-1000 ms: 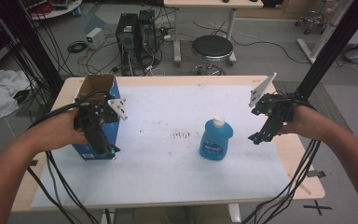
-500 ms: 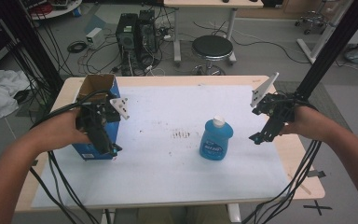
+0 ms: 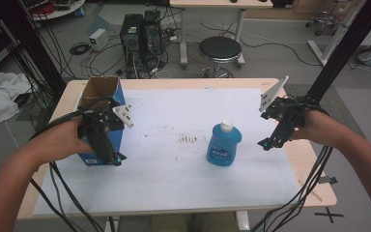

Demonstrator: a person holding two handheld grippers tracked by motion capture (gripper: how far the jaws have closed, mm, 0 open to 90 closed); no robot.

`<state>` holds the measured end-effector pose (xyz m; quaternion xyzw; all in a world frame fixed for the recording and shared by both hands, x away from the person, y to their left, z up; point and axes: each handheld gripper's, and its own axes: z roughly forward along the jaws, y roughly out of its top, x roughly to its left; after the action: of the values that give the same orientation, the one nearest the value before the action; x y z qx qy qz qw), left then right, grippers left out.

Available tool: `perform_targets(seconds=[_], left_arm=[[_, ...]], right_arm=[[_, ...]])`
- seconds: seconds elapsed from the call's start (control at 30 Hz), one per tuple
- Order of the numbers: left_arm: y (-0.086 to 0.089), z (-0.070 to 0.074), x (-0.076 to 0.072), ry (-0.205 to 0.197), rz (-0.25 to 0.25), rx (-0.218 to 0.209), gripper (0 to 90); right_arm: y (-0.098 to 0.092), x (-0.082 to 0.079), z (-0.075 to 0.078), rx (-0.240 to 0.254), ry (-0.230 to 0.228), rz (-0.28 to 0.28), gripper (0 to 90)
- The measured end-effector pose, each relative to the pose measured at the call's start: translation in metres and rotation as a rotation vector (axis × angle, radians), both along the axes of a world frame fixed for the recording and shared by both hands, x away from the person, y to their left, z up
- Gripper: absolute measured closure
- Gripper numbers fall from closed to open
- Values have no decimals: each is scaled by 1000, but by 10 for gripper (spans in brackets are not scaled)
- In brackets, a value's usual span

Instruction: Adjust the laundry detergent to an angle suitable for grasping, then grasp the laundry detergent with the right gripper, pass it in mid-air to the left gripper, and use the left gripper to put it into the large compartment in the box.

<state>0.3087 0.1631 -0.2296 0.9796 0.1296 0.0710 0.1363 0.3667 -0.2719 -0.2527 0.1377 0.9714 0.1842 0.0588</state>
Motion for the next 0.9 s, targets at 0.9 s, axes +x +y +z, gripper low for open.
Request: perform_targets(seconds=[0.9], left_arm=[[-5,-1,2,0,0,-4,76]], right_arm=[[-10,-1,-7,53,-4,-32,17]])
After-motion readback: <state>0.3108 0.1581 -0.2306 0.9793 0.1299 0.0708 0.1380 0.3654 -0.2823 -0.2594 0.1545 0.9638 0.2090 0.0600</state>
